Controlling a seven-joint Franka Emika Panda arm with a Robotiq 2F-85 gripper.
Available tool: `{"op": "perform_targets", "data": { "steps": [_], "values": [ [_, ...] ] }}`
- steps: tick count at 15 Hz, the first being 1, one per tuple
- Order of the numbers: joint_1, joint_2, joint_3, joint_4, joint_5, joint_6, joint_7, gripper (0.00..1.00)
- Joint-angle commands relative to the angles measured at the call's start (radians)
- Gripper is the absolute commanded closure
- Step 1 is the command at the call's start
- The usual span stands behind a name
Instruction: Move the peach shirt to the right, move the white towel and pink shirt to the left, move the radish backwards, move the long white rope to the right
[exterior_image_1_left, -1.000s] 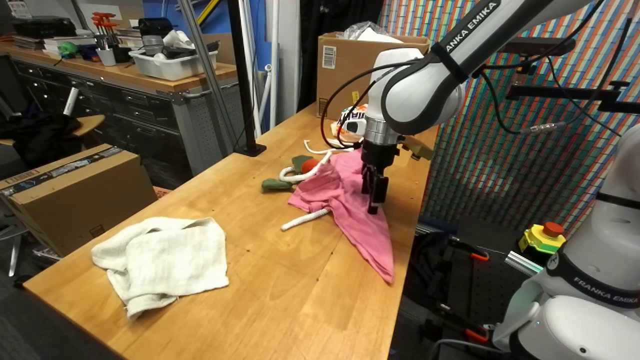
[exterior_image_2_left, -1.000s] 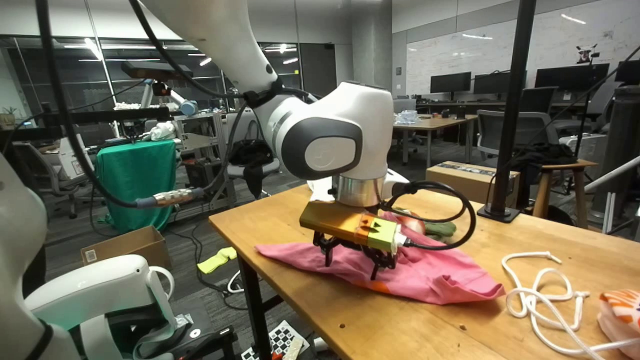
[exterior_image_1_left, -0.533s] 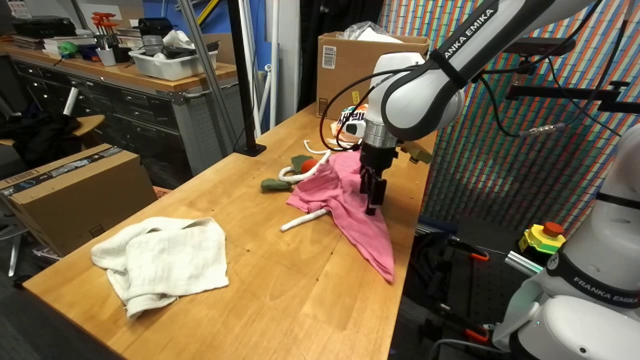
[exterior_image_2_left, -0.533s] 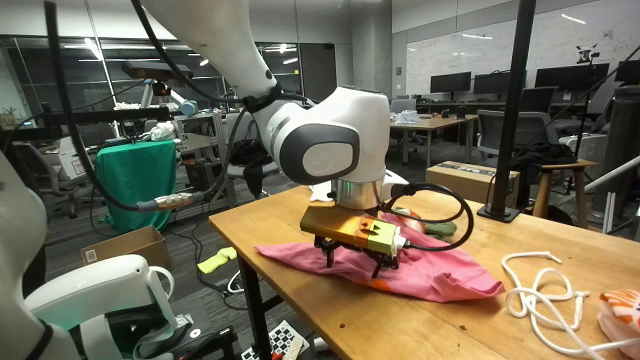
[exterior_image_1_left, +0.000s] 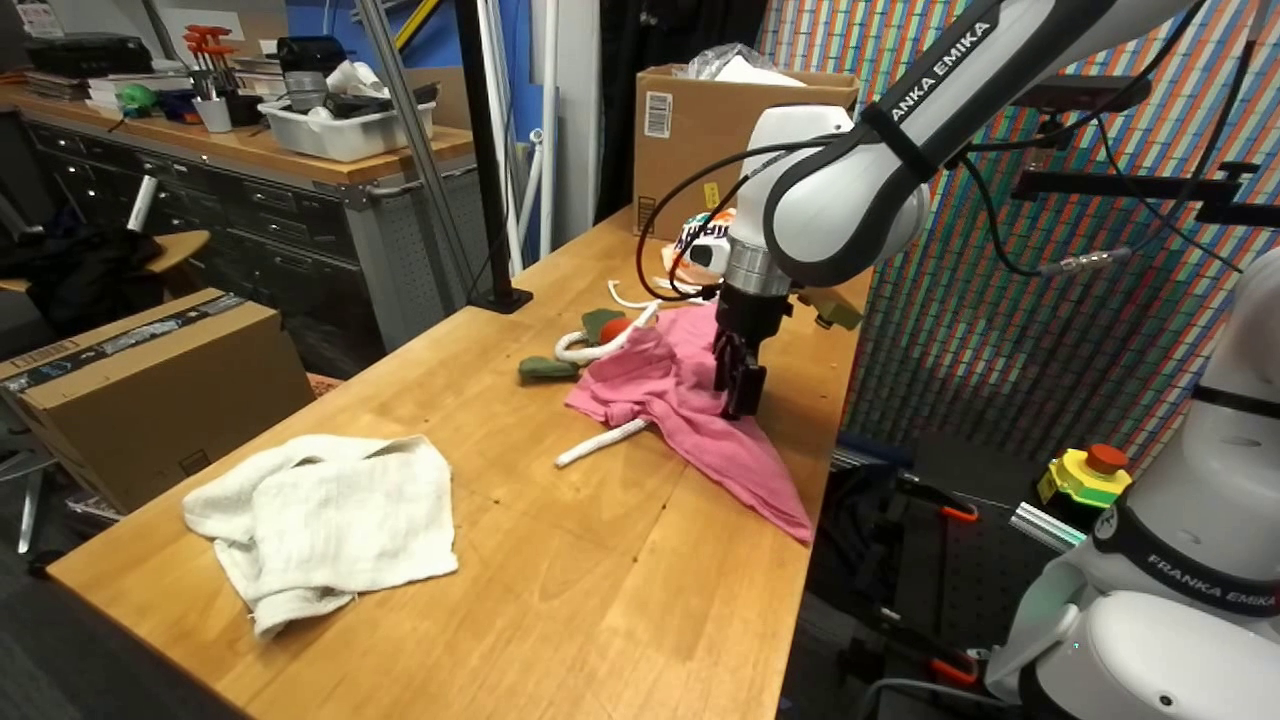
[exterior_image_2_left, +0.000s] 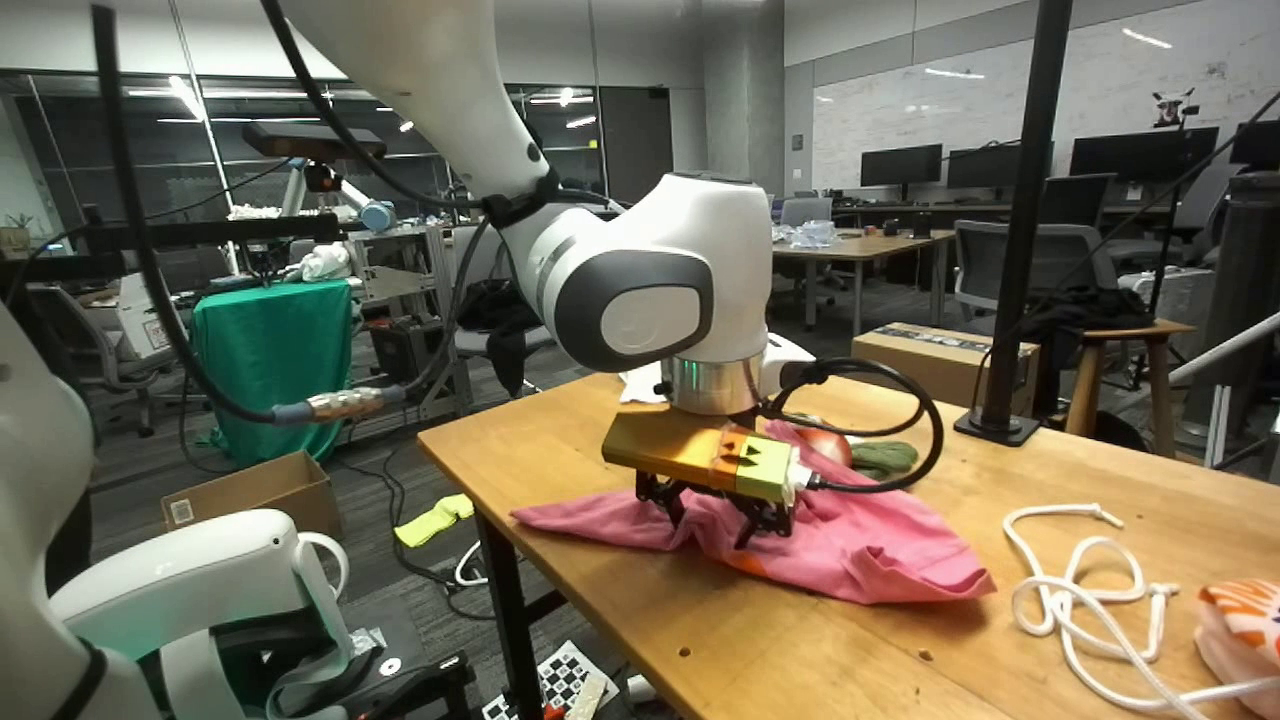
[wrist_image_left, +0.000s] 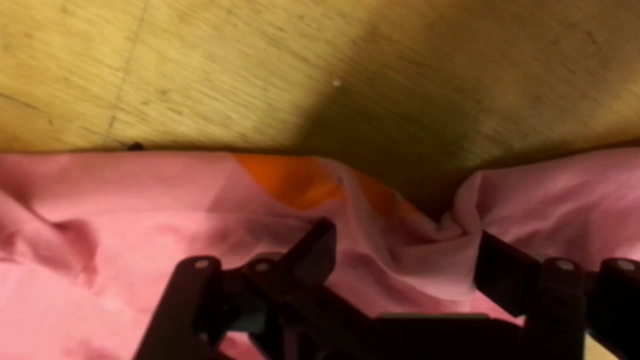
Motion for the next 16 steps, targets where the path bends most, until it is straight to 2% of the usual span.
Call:
{"op": "perform_targets", "data": {
  "steps": [1, 4, 6, 11, 16],
  "values": [
    [0.006, 0.004, 0.003, -0.015, -0.022, 0.045, 0.017, 0.66],
    [0.005, -0.009, 0.003, -0.012, -0.070, 0.038, 0.042, 0.88],
    [0.005, -0.025, 0.003, -0.004, -0.101, 0.009, 0.058, 0.93],
    [0.009, -0.118, -0.003, 0.016, -0.121, -0.041, 0.072, 0.91],
    [0.023, -0.262, -0.031, 0.083, -0.100, -0.175, 0.076, 0.92]
  ]
}}
